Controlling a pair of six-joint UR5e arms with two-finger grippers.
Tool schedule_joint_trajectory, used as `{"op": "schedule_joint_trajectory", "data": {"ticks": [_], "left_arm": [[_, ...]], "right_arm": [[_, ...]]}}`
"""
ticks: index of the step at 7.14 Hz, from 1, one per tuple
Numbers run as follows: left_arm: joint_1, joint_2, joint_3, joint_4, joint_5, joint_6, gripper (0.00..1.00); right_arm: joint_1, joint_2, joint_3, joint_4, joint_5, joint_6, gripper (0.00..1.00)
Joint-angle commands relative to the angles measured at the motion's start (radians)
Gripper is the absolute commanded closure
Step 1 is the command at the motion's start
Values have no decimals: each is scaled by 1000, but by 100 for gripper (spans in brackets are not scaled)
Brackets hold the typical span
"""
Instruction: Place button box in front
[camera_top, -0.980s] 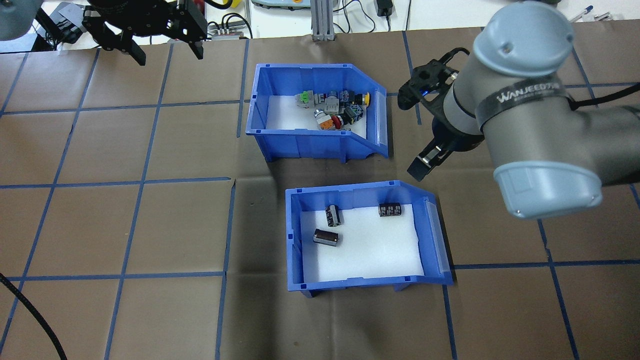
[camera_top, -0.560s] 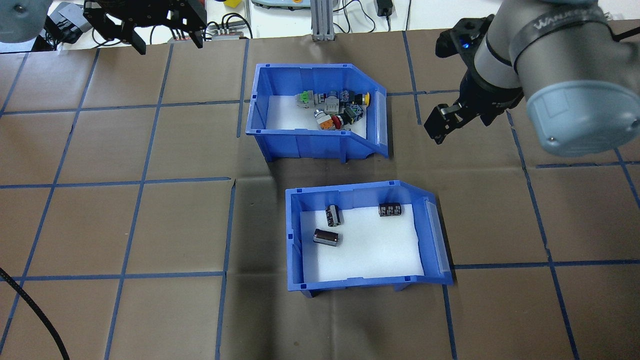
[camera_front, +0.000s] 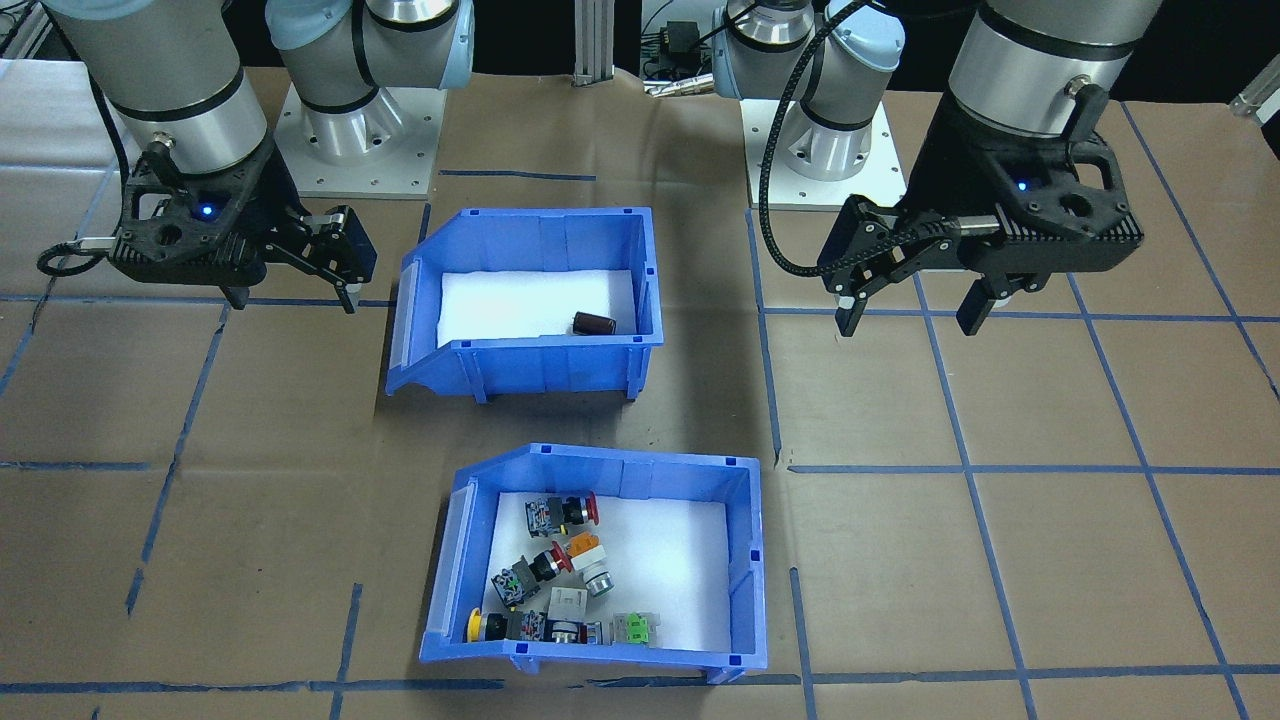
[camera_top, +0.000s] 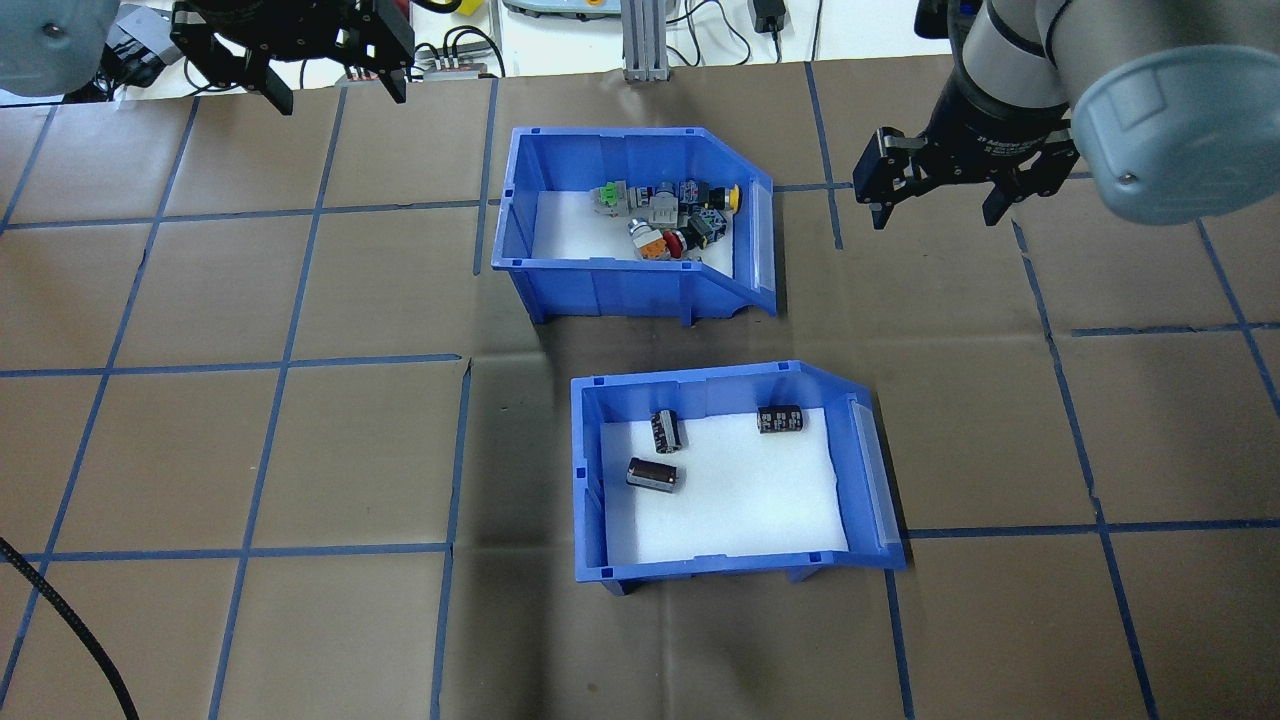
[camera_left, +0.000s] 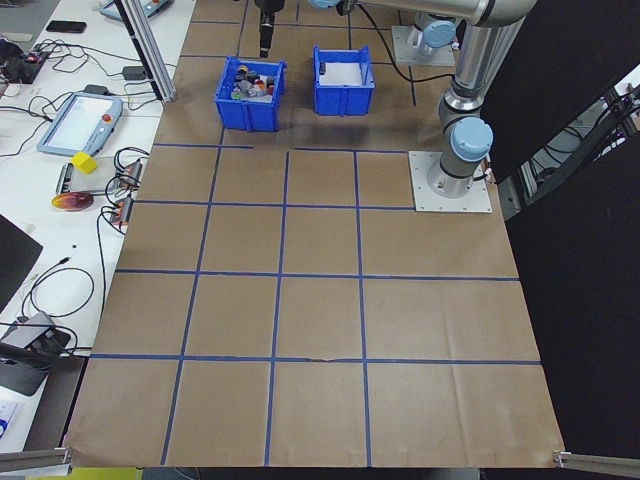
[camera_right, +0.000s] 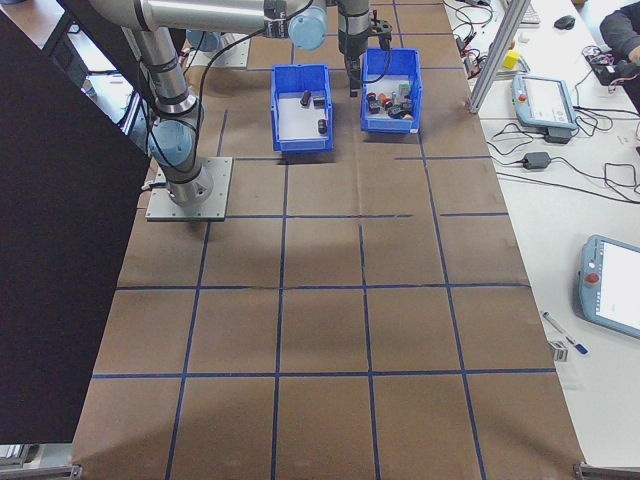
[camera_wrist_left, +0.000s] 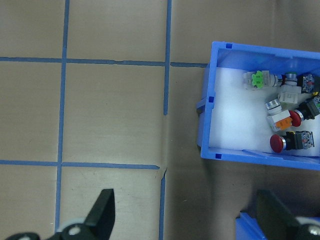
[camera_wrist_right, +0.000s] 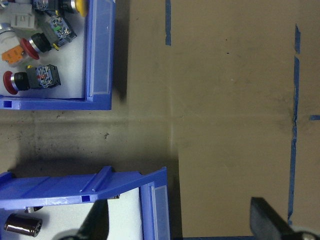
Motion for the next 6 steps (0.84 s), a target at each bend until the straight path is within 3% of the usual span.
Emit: {"op": "schedule_joint_trajectory", "data": {"ticks": [1, 4, 6], "left_arm": [[-2, 44, -48, -9, -1, 0, 1], [-4, 126, -140, -126, -3, 3, 2], [-4, 150, -201, -104, -7, 5, 3]], "right_arm": [[-1, -2, -1, 1, 2, 20, 0], [-7, -5, 1, 2, 0, 20, 0], [-7, -5, 1, 1, 2, 20, 0]]}}
